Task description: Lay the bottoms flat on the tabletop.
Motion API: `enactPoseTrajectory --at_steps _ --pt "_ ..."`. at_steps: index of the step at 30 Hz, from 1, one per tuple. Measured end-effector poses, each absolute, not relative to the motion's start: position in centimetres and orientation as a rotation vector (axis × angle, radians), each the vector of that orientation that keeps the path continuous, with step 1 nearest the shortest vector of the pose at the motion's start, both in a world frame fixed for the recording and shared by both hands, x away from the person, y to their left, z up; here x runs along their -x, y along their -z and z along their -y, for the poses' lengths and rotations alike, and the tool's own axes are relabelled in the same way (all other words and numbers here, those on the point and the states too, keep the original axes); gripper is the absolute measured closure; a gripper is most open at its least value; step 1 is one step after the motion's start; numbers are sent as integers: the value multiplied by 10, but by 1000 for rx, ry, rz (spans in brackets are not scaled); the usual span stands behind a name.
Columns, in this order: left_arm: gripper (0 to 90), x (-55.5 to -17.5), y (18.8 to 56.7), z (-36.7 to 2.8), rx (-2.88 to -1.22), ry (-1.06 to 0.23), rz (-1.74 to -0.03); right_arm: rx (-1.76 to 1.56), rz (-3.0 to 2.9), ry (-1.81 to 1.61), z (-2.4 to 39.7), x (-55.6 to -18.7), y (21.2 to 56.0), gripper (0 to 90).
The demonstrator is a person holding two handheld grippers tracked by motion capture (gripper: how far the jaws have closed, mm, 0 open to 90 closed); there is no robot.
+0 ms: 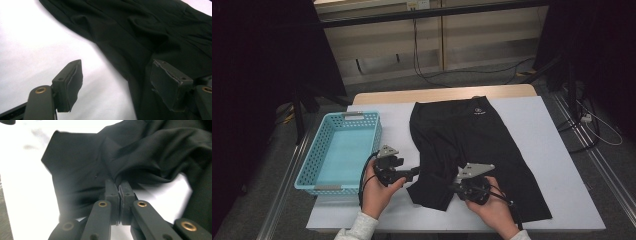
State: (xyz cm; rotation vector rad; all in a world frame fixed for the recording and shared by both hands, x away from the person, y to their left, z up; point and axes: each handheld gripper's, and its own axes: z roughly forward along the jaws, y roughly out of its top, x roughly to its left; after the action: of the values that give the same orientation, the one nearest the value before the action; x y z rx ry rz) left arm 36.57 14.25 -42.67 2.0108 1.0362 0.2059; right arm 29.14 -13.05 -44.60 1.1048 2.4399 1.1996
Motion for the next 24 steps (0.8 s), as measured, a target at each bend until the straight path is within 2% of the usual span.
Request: enactPoseTrajectory --at_steps 10,13,15,18,24 --pt "276 -369 437 -141 -2046 -189 -1049 -1157 -2408 -1167 164 -281 440 849" --pt "298 -370 441 -141 -2059 -183 -1060 -1134 -2378 -1160 163 -279 436 739" --pt "299 -372 443 -140 -2068 -182 -1060 -1123 -2353 -1164 163 -278 432 712" --pt "290 -373 444 -139 -2062 -182 -1063 -1097 -2318 -1155 158 -279 426 586" --pt "254 -375 441 -140 -2044 -202 -1063 -983 -2396 -1192 137 -278 432 496"
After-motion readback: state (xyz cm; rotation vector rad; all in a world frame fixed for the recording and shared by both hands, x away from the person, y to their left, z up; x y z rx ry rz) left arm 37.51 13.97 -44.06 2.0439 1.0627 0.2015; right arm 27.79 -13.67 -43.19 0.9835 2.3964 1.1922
